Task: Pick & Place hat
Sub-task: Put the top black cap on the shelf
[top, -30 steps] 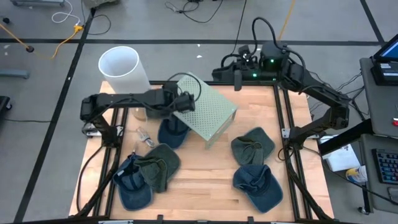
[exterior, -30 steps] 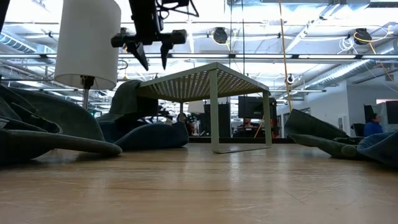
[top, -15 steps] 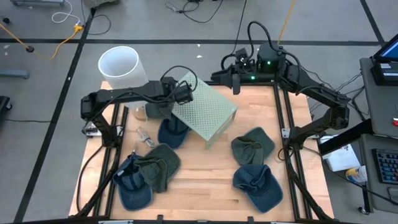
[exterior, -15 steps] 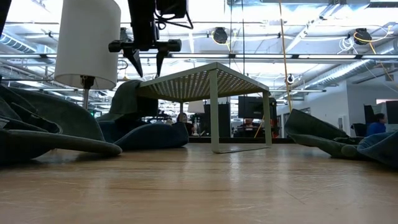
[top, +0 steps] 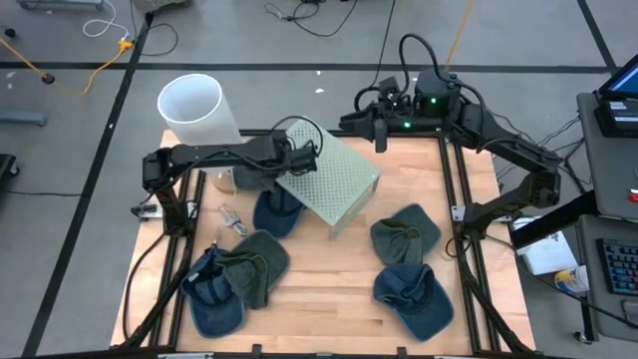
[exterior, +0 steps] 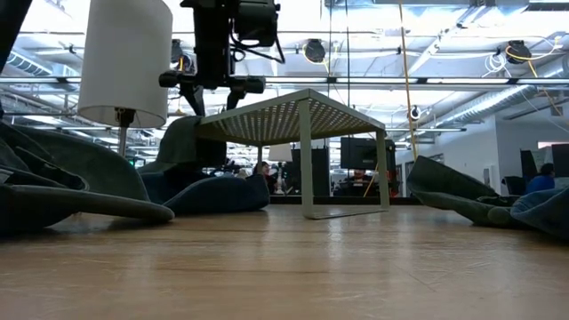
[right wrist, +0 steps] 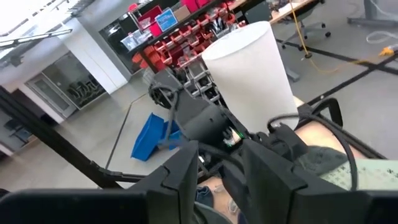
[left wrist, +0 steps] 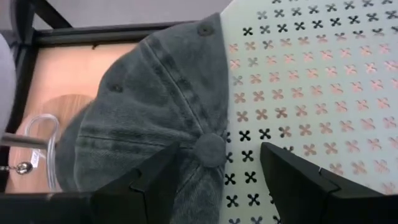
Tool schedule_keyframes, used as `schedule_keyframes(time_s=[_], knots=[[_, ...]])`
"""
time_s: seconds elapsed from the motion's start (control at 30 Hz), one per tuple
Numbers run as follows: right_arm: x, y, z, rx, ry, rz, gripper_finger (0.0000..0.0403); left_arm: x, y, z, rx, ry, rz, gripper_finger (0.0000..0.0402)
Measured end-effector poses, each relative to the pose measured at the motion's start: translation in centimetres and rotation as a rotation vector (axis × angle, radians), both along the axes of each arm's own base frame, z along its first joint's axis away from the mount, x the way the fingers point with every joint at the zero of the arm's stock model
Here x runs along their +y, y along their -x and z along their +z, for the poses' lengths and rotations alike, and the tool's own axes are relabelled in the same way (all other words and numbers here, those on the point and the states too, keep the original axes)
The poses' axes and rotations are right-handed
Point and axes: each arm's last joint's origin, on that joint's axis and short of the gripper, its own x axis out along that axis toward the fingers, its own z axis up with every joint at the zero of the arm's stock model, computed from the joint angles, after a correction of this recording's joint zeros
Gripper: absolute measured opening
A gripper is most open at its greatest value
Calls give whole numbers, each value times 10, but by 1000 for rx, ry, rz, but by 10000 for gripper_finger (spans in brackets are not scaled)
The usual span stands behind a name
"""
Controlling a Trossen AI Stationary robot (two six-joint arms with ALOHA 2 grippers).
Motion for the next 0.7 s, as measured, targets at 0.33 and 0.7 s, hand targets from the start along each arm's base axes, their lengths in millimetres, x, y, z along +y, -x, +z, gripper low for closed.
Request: schedule_keyframes(time_s=[0.33, 0.7], knots=[[3, 8, 11, -65, 71, 2, 90, 2, -1, -3, 23, -5, -15, 125], [3, 9, 13, -87, 78, 2, 28, -4, 5, 6, 27, -6, -42, 15]])
